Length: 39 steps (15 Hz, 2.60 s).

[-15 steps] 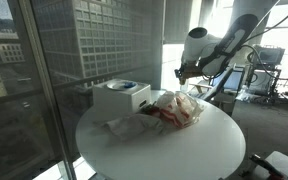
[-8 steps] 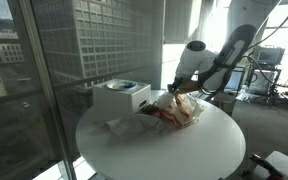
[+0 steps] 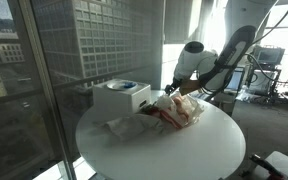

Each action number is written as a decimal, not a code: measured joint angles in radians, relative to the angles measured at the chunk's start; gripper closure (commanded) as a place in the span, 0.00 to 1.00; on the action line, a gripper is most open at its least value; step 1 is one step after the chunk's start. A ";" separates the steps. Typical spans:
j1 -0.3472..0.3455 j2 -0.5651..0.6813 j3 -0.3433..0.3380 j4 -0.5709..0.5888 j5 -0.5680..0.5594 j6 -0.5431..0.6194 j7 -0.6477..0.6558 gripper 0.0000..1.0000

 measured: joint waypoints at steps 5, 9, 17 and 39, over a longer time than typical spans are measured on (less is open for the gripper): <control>0.096 -0.129 -0.023 0.018 -0.037 -0.063 -0.044 0.00; 0.091 -0.164 0.079 -0.008 0.056 -0.064 -0.111 0.00; -0.016 -0.028 0.306 -0.022 0.262 -0.009 -0.265 0.00; -0.571 0.252 0.812 0.097 0.377 0.116 -0.266 0.51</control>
